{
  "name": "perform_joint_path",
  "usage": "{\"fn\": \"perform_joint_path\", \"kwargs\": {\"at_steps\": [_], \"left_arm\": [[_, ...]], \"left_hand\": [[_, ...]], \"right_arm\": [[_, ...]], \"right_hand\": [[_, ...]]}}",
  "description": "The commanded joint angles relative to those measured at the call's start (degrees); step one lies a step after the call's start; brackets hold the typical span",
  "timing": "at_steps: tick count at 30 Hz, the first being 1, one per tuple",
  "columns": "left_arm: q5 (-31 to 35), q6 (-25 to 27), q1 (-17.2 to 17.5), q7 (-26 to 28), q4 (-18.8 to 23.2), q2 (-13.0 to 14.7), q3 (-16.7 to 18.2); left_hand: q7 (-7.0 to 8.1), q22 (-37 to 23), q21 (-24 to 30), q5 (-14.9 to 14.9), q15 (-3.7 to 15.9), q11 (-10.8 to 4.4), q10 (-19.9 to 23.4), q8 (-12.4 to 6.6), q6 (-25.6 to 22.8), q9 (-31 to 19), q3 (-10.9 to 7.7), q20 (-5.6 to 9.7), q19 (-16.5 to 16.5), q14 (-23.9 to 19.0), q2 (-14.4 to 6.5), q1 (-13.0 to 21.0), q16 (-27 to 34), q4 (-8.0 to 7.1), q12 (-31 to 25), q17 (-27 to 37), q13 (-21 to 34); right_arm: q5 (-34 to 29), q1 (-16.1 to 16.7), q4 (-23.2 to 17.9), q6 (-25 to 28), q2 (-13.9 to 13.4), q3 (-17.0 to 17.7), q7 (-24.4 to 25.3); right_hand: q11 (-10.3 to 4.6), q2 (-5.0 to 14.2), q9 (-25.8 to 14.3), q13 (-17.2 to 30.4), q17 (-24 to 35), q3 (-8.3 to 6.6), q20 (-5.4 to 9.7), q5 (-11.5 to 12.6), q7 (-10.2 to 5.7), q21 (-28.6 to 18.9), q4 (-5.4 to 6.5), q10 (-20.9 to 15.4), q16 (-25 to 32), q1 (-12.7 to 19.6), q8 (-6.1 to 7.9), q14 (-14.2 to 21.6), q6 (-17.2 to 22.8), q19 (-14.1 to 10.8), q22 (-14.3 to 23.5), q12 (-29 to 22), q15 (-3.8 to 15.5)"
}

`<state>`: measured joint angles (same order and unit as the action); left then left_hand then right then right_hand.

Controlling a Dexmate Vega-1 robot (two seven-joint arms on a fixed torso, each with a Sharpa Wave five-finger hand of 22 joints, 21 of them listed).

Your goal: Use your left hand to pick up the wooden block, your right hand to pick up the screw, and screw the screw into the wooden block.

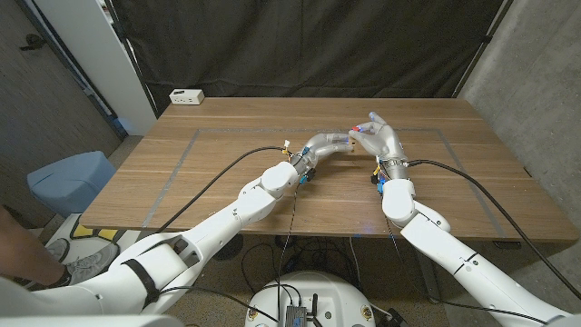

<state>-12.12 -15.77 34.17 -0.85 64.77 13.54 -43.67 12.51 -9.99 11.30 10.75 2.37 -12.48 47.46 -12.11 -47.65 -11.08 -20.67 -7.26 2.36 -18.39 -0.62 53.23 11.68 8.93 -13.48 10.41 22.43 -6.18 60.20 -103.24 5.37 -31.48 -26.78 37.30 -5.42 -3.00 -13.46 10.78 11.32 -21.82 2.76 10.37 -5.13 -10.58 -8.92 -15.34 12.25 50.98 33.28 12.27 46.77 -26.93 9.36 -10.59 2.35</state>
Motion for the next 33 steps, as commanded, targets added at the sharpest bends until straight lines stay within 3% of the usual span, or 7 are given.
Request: {"fn": "perform_joint_path", "kwargs": {"at_steps": [1,33], "left_arm": [[-0.02,0.01,0.21,0.06,0.36,0.02,-0.06],[-0.07,0.53,0.44,0.19,1.11,0.15,-0.05]], "left_hand": [[-0.02,-0.3,0.1,0.48,3.33,-0.11,0.57,-0.18,-1.64,-0.17,-0.21,-0.14,0.07,-0.63,-0.48,0.05,-0.2,-0.28,0.08,0.14,0.34],[-0.02,-0.31,0.09,0.48,3.31,-0.11,0.62,-0.18,-1.71,-0.17,-0.16,-0.15,0.06,-0.66,-0.5,0.13,-0.2,-0.25,0.14,0.13,0.41]], "right_arm": [[0.11,0.27,-0.15,-0.13,-0.13,0.19,0.11],[0.63,0.87,0.24,-0.94,-0.27,0.56,0.03]], "right_hand": [[-0.01,0.65,-0.14,0.28,0.19,0.32,3.21,0.18,-0.04,-0.07,0.12,-0.06,-0.13,0.04,0.21,-0.14,0.13,0.04,0.15,-0.37,4.22],[-0.02,0.65,-0.15,0.29,0.19,0.4,3.1,0.2,-0.1,-0.1,0.03,-0.02,-0.17,0.13,0.42,-0.15,0.22,0.02,0.16,-0.37,4.25]]}}
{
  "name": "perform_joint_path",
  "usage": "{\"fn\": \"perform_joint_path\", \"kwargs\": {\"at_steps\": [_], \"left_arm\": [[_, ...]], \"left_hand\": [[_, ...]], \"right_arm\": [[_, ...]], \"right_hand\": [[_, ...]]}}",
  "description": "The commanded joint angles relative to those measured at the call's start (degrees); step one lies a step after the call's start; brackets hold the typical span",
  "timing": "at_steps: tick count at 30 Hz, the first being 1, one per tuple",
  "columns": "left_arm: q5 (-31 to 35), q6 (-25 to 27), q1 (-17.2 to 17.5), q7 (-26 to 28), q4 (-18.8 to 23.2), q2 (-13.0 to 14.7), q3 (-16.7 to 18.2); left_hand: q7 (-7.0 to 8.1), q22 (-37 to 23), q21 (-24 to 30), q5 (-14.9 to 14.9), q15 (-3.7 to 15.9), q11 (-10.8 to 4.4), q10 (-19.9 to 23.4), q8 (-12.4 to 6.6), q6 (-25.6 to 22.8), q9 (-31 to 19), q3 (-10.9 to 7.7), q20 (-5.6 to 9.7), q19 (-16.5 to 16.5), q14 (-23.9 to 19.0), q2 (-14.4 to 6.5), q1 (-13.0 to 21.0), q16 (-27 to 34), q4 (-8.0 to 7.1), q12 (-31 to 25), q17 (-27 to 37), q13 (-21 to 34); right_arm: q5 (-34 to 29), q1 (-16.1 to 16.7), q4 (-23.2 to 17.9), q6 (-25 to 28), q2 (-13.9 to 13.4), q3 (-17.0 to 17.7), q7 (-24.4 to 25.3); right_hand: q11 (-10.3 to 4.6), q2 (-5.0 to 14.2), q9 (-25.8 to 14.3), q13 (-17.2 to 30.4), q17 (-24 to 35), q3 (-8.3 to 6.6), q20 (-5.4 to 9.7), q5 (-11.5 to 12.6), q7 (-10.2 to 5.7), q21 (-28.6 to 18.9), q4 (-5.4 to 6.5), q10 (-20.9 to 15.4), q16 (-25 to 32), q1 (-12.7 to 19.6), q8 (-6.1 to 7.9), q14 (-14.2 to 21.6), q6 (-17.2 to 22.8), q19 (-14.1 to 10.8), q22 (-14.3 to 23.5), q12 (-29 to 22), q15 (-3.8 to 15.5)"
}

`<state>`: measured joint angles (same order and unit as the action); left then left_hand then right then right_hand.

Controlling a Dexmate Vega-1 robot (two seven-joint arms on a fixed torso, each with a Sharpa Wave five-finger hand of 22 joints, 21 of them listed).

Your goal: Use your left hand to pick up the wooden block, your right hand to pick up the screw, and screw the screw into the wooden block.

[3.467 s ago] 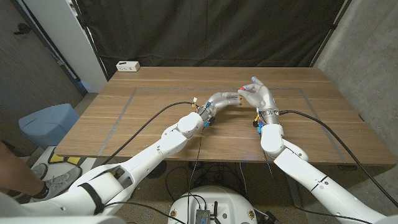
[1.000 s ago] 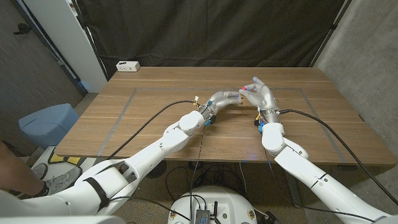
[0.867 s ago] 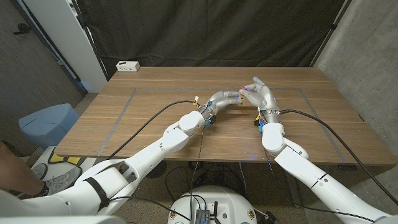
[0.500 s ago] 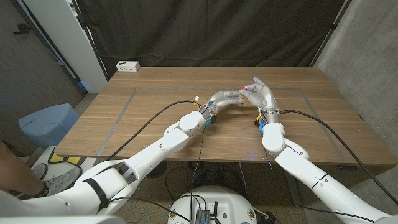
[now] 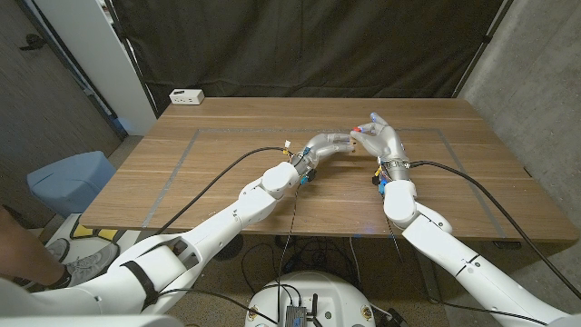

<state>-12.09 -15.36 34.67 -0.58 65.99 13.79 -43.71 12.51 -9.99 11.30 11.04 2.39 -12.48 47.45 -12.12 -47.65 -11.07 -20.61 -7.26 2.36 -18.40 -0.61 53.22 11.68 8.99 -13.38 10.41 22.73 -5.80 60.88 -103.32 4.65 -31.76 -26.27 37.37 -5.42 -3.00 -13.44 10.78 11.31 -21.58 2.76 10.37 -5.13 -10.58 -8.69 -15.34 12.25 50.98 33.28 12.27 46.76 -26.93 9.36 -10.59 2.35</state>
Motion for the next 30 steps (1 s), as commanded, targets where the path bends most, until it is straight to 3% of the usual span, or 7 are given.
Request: {"fn": "perform_joint_path", "kwargs": {"at_steps": [1,30], "left_arm": [[-0.12,0.04,-0.07,-0.09,-0.19,-0.14,0.0],[-0.3,-0.14,0.26,0.29,0.07,-0.31,0.13]], "left_hand": [[-0.02,-0.31,0.09,0.2,3.29,-0.11,0.62,-0.18,-1.71,-0.18,-0.22,-0.15,0.06,-0.64,-0.51,0.13,-0.2,-0.31,0.04,0.13,0.1],[-0.03,-0.31,0.22,0.2,3.36,-0.11,0.68,-0.16,-1.76,-0.19,-0.15,-0.26,0.4,-0.97,-0.64,0.15,-0.09,-0.34,0.12,0.14,0.2]], "right_arm": [[0.21,0.18,0.35,-0.24,0.03,0.02,0.0],[-0.31,0.72,0.15,-0.44,-0.51,-0.19,-0.15]], "right_hand": [[0.03,0.63,-0.19,0.28,0.19,0.16,3.1,0.2,-0.1,-0.1,-0.21,-0.07,-0.17,0.13,0.41,-0.14,0.15,0.01,0.16,-0.39,4.23],[-0.41,0.7,-0.1,0.29,0.22,0.29,3.09,0.18,-0.23,-0.08,-0.15,0.25,-0.23,0.0,0.38,-0.32,-0.15,0.13,0.16,-0.29,4.19]]}}
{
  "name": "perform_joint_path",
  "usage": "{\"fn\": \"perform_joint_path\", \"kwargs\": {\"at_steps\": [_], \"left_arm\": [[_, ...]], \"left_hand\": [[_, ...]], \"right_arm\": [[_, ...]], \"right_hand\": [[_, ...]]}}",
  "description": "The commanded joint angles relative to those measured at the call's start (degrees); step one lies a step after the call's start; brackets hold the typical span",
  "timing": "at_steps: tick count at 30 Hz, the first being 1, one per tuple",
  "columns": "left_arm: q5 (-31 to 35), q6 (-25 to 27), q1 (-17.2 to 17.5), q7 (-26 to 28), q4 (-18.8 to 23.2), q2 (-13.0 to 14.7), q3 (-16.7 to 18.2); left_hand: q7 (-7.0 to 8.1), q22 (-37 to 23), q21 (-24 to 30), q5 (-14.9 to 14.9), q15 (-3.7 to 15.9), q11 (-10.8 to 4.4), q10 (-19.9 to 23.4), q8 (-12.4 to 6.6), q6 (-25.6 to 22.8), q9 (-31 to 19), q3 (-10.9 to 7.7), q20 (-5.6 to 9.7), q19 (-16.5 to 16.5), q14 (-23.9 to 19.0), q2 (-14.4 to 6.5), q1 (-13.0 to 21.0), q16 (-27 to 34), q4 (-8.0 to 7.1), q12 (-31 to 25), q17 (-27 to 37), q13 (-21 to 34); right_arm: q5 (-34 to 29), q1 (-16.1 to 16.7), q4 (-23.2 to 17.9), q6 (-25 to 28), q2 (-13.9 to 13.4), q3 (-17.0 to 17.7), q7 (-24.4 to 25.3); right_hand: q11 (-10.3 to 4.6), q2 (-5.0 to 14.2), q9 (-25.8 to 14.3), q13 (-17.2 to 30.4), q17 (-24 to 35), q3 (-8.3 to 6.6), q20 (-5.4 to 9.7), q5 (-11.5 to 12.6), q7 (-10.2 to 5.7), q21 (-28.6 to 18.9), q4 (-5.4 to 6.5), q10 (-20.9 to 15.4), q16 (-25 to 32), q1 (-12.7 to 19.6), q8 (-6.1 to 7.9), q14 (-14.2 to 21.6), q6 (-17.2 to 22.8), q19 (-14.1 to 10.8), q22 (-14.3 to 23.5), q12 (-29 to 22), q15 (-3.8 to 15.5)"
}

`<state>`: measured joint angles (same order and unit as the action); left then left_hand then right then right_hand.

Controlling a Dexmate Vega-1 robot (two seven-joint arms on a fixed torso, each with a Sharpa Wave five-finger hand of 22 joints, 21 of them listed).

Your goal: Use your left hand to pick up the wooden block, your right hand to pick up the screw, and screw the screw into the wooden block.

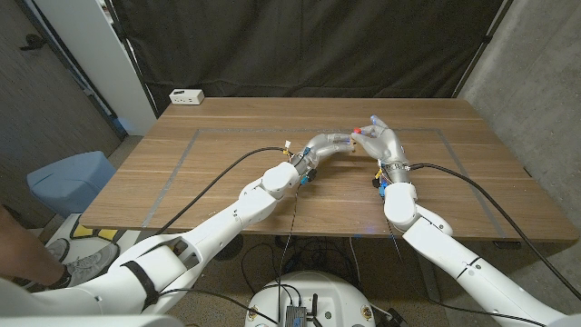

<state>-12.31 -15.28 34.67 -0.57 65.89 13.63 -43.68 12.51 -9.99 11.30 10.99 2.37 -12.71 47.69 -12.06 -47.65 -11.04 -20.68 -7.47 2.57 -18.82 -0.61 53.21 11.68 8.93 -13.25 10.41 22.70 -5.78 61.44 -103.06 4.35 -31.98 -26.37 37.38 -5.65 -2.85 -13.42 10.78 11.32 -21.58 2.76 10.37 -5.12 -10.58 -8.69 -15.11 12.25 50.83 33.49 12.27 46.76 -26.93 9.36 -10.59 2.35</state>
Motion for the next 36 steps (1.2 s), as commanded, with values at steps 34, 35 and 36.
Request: {"fn": "perform_joint_path", "kwargs": {"at_steps": [34,35,36], "left_arm": [[0.07,0.17,-0.02,0.86,-0.2,-0.53,0.04],[0.03,0.15,-0.05,0.81,-0.26,-0.55,0.04],[0.02,0.16,-0.09,0.75,-0.29,-0.55,0.03]], "left_hand": [[-0.02,-0.32,0.2,0.3,3.38,0.12,0.53,-0.12,-1.58,-0.22,-0.02,0.05,0.23,-0.65,-0.84,0.27,-0.11,-0.27,0.06,0.13,0.37],[-0.02,-0.32,0.19,0.3,3.4,0.12,0.53,-0.11,-1.57,-0.22,-0.02,0.03,0.22,-0.66,-0.84,0.27,-0.11,-0.27,0.06,0.13,0.37],[-0.02,-0.32,0.19,0.31,3.36,0.12,0.54,-0.11,-1.57,-0.22,-0.02,0.02,0.21,-0.66,-0.84,0.28,-0.11,-0.27,0.06,0.13,0.38]], "right_arm": [[0.77,-0.52,0.52,-1.22,-1.35,-0.09,-2.93],[0.82,-0.54,0.64,-1.5,-1.44,-0.12,-3.08],[0.83,-0.54,0.73,-1.69,-1.5,-0.13,-3.15]], "right_hand": [[0.83,-1.37,0.4,0.33,0.28,1.81,2.12,-0.15,-1.08,0.18,0.59,3.48,-1.0,-2.81,-1.8,-2.92,-4.75,1.81,0.21,0.27,3.14],[0.84,-1.43,0.42,0.33,0.28,1.85,2.09,-0.16,-1.12,0.18,0.61,3.58,-1.0,-2.91,-1.87,-2.96,-4.89,1.85,0.21,0.28,3.14],[0.88,-1.46,0.43,0.33,0.28,1.87,2.0,-0.16,-1.1,0.19,0.61,3.61,-1.01,-2.97,-1.91,-3.03,-4.95,1.92,0.22,0.26,3.17]]}}
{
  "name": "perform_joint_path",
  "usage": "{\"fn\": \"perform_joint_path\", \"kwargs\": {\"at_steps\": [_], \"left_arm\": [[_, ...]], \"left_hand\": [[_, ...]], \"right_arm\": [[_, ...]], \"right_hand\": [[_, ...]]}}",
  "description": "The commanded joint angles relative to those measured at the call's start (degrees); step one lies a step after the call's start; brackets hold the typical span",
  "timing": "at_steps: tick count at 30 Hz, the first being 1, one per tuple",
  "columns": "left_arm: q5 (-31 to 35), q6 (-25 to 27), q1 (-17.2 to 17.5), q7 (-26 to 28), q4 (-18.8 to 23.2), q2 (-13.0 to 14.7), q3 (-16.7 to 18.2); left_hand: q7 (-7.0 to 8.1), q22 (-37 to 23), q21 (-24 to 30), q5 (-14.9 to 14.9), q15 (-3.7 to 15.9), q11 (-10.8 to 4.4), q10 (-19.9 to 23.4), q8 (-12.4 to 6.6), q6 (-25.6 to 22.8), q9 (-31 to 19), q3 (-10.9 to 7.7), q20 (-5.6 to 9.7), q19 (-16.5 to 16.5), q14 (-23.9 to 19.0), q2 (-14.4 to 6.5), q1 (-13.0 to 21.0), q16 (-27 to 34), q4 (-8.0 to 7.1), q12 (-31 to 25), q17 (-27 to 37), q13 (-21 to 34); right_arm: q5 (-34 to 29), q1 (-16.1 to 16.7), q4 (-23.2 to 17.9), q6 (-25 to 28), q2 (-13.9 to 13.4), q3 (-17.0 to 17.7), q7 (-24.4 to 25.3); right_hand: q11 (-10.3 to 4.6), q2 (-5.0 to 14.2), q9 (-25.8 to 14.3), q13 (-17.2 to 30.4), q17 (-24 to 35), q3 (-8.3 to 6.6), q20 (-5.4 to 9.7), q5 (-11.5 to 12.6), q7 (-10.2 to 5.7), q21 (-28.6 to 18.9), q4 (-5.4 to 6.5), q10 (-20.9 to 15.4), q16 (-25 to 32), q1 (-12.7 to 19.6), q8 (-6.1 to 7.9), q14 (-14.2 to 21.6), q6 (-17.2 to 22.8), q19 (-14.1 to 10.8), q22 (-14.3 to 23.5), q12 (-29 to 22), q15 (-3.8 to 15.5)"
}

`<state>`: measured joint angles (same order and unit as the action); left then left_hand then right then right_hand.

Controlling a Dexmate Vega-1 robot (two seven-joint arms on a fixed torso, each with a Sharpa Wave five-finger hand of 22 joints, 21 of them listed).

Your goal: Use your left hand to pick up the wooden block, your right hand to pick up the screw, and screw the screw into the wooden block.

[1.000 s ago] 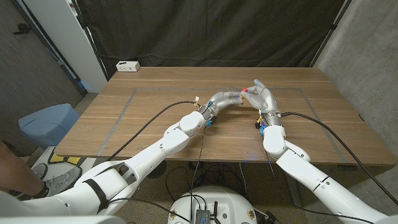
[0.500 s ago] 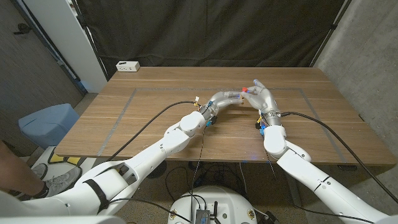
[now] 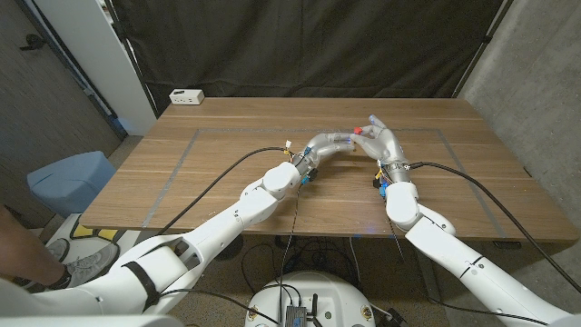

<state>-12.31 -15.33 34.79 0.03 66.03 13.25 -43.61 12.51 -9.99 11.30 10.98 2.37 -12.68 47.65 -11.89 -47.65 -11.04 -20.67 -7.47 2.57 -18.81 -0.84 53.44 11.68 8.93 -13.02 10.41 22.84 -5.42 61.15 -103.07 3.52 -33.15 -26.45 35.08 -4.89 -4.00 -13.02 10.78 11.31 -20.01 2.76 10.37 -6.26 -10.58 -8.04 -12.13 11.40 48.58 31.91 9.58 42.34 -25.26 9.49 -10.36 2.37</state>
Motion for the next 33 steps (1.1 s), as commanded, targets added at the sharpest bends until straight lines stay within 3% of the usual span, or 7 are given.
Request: {"fn": "perform_joint_path", "kwargs": {"at_steps": [1,10,17,25,33], "left_arm": [[0.0,0.19,-0.24,0.13,-0.51,-0.21,-0.03],[-0.08,0.0,-0.48,-0.08,-1.09,-0.47,-0.12],[-0.06,-0.17,-0.5,-0.04,-1.23,-0.49,-0.1],[-0.01,-0.18,-0.46,0.0,-1.16,-0.41,-0.1],[0.0,-0.25,-0.67,-0.25,-1.32,-0.36,-0.1]], "left_hand": [[-0.03,-0.32,0.19,0.32,3.39,0.09,0.58,-0.29,-1.58,-0.22,-0.02,0.0,0.21,-0.66,-0.62,0.05,-0.12,-0.28,-0.17,0.13,0.24],[-0.04,-0.32,0.18,0.33,3.42,0.08,0.62,-0.28,-1.58,-0.22,0.01,0.03,0.2,-0.75,-0.65,0.06,-0.09,-0.28,-0.16,0.12,0.28],[-0.04,-0.32,0.18,0.35,3.47,0.08,0.66,-0.29,-1.6,-0.22,0.02,0.05,0.21,-0.74,-0.69,0.09,-0.11,-0.28,-0.15,0.12,0.31],[-0.03,-0.32,0.18,0.36,3.42,0.08,0.69,-0.28,-1.61,-0.22,0.04,0.06,0.23,-0.73,-0.69,0.13,-0.13,-0.25,-0.14,0.12,0.34],[-0.08,-0.32,0.16,0.37,3.41,0.08,0.7,-0.33,-1.73,-0.22,0.08,0.08,0.19,-0.71,-0.73,0.12,-0.15,-0.27,-0.11,0.12,0.38]], "right_arm": [[0.64,-0.19,0.64,-0.57,-0.17,0.06,-0.74],[1.03,0.15,0.38,-1.01,-0.88,0.26,-1.51],[1.64,0.14,0.38,-1.72,-1.16,0.39,-2.34],[2.67,0.12,0.53,-2.57,-1.48,0.65,-3.49],[2.97,-0.1,0.78,-3.0,-1.55,0.63,-4.05]], "right_hand": [[0.36,-0.34,0.06,0.33,0.29,0.33,1.94,-0.17,0.04,0.21,0.01,0.75,-0.16,-0.86,-0.41,-0.39,-0.7,0.38,0.09,0.03,3.14],[0.74,-0.74,0.23,0.35,0.32,0.88,1.36,-0.23,-0.29,0.36,0.53,2.15,-0.35,-2.65,-1.23,-1.62,-2.28,1.61,0.11,0.09,2.64],[1.28,-1.19,0.43,0.36,0.32,1.56,0.61,-0.18,0.05,0.41,1.15,3.58,-0.42,-4.99,-2.65,-2.85,-5.02,3.15,0.13,0.04,2.12],[2.46,-1.56,0.59,0.38,0.32,2.15,-0.46,-0.09,1.55,0.28,1.64,5.49,-0.53,-7.36,-4.4,-4.56,-8.37,4.16,0.11,0.07,1.64],[2.76,-1.56,0.65,0.38,0.28,2.33,-0.85,-0.01,2.1,0.29,1.78,6.29,-0.56,-8.19,-5.13,-5.27,-9.64,4.63,0.1,0.06,1.47]]}}
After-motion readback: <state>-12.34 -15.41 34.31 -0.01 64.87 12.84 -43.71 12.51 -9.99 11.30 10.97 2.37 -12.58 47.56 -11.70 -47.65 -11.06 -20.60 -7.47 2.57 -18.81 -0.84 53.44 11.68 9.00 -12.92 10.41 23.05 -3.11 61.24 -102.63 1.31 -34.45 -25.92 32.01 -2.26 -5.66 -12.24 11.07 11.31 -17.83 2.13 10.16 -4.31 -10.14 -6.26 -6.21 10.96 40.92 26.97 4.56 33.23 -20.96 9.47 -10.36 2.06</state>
